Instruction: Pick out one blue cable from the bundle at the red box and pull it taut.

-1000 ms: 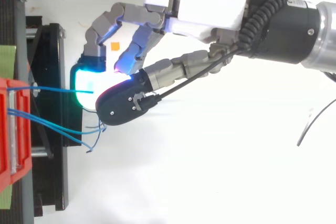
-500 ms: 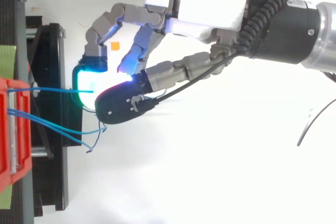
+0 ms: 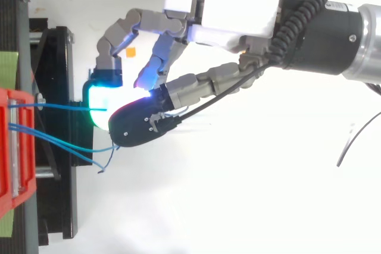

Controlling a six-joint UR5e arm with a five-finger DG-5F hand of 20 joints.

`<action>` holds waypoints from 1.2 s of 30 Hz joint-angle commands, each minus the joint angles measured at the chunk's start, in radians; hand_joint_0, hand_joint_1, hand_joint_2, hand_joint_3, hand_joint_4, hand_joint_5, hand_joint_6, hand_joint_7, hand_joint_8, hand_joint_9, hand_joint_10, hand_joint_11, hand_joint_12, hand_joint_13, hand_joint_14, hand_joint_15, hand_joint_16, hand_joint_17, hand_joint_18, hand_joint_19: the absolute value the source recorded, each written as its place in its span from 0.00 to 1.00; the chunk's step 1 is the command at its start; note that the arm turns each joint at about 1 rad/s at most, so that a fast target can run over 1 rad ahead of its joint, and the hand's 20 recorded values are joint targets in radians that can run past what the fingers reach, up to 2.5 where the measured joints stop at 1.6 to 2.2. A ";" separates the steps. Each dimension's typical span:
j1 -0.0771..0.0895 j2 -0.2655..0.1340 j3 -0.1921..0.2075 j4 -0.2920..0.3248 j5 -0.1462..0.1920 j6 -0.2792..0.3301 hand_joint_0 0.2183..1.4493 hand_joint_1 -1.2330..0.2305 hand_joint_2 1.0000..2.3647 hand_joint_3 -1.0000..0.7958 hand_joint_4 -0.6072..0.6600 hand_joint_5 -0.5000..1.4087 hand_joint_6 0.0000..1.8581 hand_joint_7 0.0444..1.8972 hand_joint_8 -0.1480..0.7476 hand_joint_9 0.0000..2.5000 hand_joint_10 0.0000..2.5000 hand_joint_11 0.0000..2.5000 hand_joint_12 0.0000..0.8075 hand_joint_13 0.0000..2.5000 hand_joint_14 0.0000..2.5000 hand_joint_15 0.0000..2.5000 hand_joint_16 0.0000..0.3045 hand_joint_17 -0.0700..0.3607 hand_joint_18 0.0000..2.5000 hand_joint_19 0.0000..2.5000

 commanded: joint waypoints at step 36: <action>-0.046 0.001 -0.103 0.092 -0.248 0.268 0.31 0.36 0.02 0.48 0.44 0.20 0.51 0.47 0.46 0.42 0.01 0.40 0.40 0.46 0.01 0.43 0.14 0.39 0.31 0.27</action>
